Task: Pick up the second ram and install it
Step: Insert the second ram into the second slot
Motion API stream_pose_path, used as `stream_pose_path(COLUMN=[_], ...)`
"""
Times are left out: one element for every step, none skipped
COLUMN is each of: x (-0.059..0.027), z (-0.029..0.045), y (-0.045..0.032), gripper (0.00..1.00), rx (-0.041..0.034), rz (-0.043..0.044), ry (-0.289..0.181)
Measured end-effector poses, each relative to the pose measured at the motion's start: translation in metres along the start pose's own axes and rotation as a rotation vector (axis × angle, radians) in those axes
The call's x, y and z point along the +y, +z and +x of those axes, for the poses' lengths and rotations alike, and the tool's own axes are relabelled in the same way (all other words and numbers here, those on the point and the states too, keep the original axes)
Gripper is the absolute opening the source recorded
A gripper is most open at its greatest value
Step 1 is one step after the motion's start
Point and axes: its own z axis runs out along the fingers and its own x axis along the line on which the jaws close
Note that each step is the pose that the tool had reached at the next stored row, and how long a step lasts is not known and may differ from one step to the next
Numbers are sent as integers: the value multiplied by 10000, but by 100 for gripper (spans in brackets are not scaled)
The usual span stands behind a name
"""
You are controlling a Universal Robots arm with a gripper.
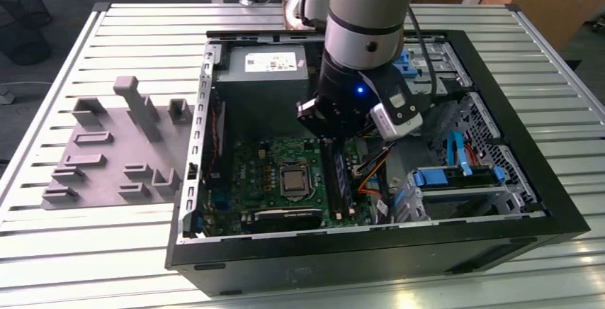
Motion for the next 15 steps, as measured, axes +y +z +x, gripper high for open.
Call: stream_pose_path(x=[-7, -15, -21, -23, -22, -21, -21, -20, -20, -20, -21, -24, -27, -29, -29], z=[-1, -1, -1, 0, -1, -1, -2, -2, -2, -2, -2, -2, -2, -2, -2], y=[16, 33, 51, 67, 85, 102, 113, 119, 123, 128, 133, 139, 146, 155, 165], gripper=[14, 14, 14, 14, 14, 14, 14, 14, 14, 14, 14, 14, 14, 14, 14], rx=[0, 0, -2, -2, -4, -5, -6, -5, -5, -5, -4, -3, -4, -4, -4], rz=[-6, -11, -15, -14, -13, -12, -13, -12, -11, -11, -11, -11, -13, -13, -13], ry=[-2, -8, -21, -59, -104, -127, -128, -128, -123, -118, -114, -110, -108, -106, -103])
